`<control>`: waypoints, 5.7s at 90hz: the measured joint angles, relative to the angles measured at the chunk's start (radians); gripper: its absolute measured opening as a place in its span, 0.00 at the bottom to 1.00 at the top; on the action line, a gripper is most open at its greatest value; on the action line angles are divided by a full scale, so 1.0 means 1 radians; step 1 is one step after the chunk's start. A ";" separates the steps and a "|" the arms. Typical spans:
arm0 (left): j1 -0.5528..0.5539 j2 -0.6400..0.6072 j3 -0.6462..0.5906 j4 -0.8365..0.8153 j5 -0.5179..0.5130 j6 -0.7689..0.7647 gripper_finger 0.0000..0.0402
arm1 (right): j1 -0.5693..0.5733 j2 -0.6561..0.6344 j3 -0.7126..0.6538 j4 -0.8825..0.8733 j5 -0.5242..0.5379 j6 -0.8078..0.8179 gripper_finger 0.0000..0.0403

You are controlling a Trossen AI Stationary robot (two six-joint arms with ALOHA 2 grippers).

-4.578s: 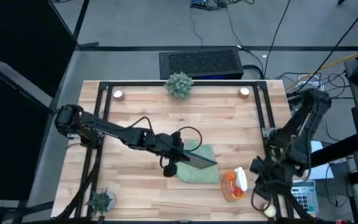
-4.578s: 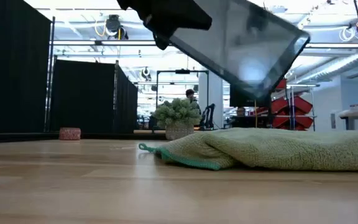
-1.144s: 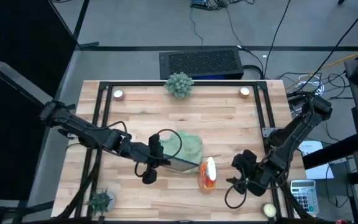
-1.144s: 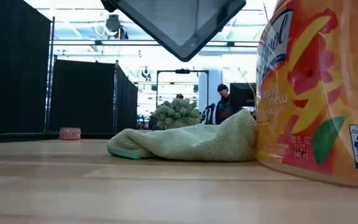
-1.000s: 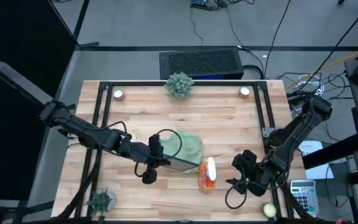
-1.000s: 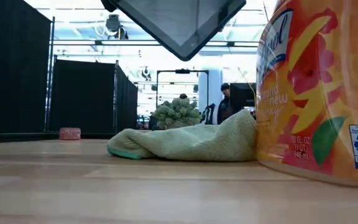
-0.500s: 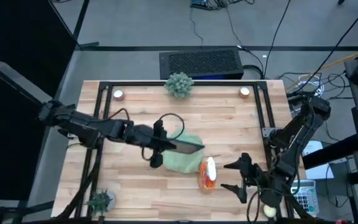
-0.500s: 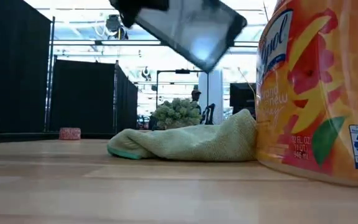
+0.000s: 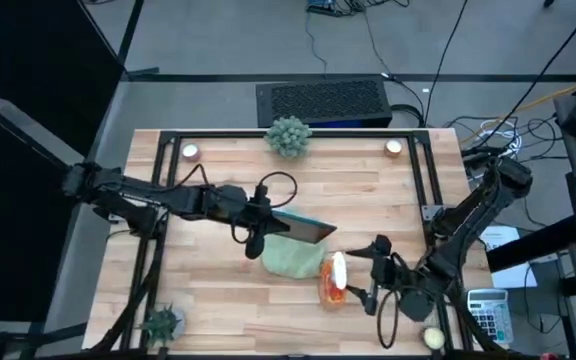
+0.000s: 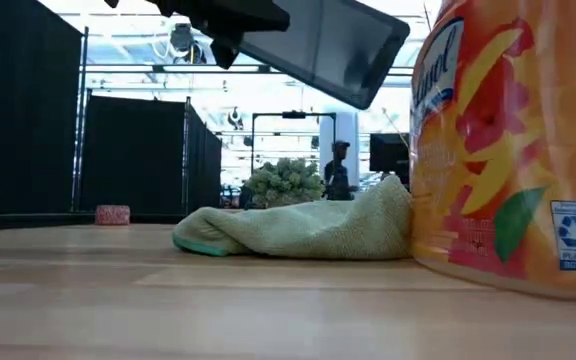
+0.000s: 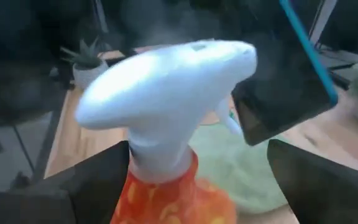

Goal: Apply microfiber cloth
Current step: Spray the cellphone using the spray bottle, then wipe the front of the cellphone with a microfiber cloth

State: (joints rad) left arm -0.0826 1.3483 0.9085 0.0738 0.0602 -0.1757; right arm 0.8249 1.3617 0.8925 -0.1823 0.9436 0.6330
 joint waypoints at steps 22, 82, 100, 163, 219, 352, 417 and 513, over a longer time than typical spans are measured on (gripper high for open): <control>0.000 0.000 0.000 0.004 0.002 0.025 0.02 | -0.032 0.015 0.000 0.122 -0.014 -0.147 0.90; 0.015 0.176 0.000 0.403 0.077 0.024 0.02 | -0.098 0.061 0.000 0.246 -0.133 -0.256 0.78; 0.031 0.235 0.000 0.510 0.093 -0.011 0.02 | -0.097 0.061 0.000 0.242 -0.132 -0.252 0.73; 0.029 0.269 0.000 0.575 0.094 -0.028 0.02 | -0.096 0.059 0.001 0.212 -0.141 -0.214 0.40; 0.029 0.264 0.000 0.565 0.093 -0.025 0.02 | -0.069 -0.050 -0.002 0.137 -0.197 -0.140 0.81; 0.030 0.258 0.001 0.518 0.093 0.008 0.02 | -0.063 -0.322 -0.001 -0.401 -0.724 0.509 0.79; 0.004 0.046 0.002 0.035 -0.103 0.058 0.02 | 0.222 0.139 0.000 -0.065 -0.517 1.028 0.79; -0.252 0.070 0.002 -0.217 -0.240 -0.108 0.02 | 0.025 0.239 0.001 -0.736 -0.151 1.376 0.79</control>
State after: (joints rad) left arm -0.3351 1.4181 0.9104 -0.1427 -0.1801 -0.2836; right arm 0.8503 1.6004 0.8936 -0.9182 0.7931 2.0087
